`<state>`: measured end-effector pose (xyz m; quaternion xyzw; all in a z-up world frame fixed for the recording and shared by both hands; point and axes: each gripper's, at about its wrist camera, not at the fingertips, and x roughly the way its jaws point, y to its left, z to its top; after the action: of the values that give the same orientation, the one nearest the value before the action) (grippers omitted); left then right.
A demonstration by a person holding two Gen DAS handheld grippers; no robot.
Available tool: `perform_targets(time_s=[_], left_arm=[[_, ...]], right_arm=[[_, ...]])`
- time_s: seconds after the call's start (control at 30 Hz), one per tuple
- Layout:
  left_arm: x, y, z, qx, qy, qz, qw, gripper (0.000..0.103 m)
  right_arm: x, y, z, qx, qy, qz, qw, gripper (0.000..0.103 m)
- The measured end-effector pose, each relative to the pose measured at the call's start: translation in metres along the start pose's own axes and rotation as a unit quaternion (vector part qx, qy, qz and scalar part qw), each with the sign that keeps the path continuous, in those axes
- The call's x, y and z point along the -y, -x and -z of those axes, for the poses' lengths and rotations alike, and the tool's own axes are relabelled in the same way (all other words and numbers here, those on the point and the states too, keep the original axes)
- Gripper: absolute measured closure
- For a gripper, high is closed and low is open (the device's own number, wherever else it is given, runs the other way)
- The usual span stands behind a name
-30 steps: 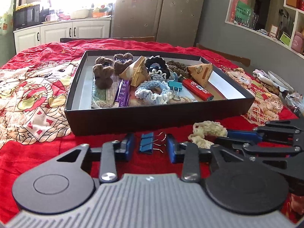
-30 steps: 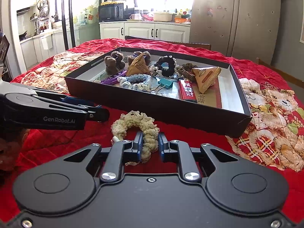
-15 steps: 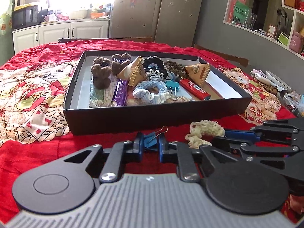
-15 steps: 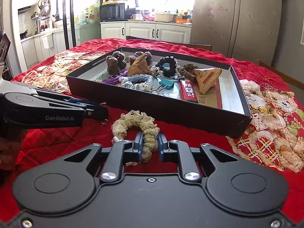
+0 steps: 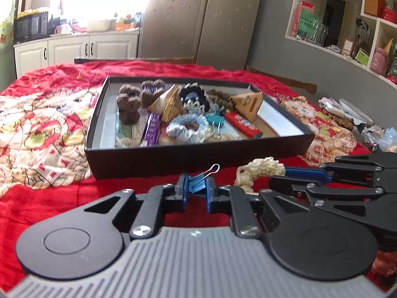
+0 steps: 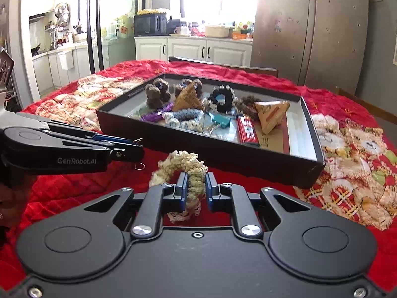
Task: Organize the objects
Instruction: 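Carry the blue binder clip and cream scrunchie over the black tray box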
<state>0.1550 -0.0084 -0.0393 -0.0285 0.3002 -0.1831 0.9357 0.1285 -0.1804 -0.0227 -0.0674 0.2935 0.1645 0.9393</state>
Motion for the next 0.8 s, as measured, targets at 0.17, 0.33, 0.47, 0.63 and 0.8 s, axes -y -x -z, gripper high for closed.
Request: perform_targets(time_s=[0.17, 0.33, 0.47, 0.63, 0.8], left_arm=[[0.006, 0.019, -0.014, 0.030, -0.006, 0.009, 0.9995, 0.086], [0.009, 0.033, -0.034, 0.057, -0.007, 0.012, 0.9983, 0.086], [0.008, 0.038, -0.051, 0.071, -0.001, 0.013, 0.9974, 0.086], [0.003, 0.036, -0.071, 0.088, 0.005, 0.005, 0.9961, 0.086], [-0.005, 0.022, -0.089, 0.094, 0.025, -0.003, 0.9952, 0.086]], right_arm=[[-0.003, 0.014, -0.010, 0.023, 0.010, 0.003, 1.000, 0.088], [-0.001, 0.025, -0.026, 0.042, 0.020, 0.006, 0.999, 0.088], [0.000, 0.031, -0.041, 0.057, 0.033, 0.015, 0.998, 0.088], [0.006, 0.036, -0.063, 0.079, 0.042, 0.031, 0.996, 0.089], [0.020, 0.026, -0.091, 0.091, 0.025, 0.042, 0.995, 0.089]])
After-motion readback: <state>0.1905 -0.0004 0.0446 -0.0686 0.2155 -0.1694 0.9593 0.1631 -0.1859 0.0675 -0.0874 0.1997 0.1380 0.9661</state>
